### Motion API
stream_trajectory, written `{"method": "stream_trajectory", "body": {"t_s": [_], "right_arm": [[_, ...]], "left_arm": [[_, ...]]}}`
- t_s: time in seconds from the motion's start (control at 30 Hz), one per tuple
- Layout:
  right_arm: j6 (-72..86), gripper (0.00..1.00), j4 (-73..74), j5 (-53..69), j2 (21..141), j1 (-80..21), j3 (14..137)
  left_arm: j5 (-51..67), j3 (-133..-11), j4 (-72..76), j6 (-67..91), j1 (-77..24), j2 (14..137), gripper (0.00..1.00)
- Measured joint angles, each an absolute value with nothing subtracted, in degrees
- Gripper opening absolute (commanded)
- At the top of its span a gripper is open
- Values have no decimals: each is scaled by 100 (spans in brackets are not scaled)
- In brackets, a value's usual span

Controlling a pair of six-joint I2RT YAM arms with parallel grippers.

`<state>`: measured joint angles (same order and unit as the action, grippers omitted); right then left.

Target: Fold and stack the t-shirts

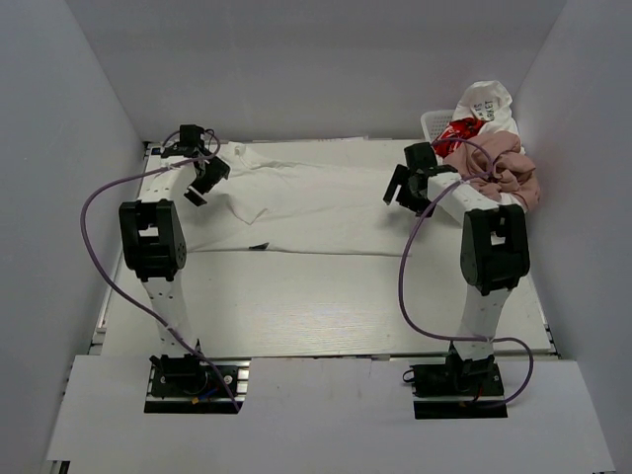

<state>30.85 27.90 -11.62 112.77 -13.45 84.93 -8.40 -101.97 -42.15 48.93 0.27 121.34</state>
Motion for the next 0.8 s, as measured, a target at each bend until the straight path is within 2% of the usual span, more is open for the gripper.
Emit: {"method": "stream_trajectory", "body": {"t_s": [0.07, 0.27, 0.53, 0.63, 0.8], "right_arm": [[3017, 90, 2600, -1131, 11013, -1433, 8167], [2735, 90, 2176, -716, 10213, -1887, 7098], [2630, 90, 1509, -274, 10565, -2058, 6646], [2692, 90, 1092, -233, 10252, -2060, 6112], [2961, 90, 574, -123, 9225, -2086, 4786]], "left_arm": [[-880, -9756, -4018, 4792, 36, 11848, 100], [-921, -7373, -3306, 4595, 30, 10571, 100], [-1100, -7002, -2936, 4482, 21, 10733, 100], [-1146, -6814, -2827, 4482, 1, 10637, 100], [-1267, -5245, -2340, 4644, -23, 9467, 100]]}}
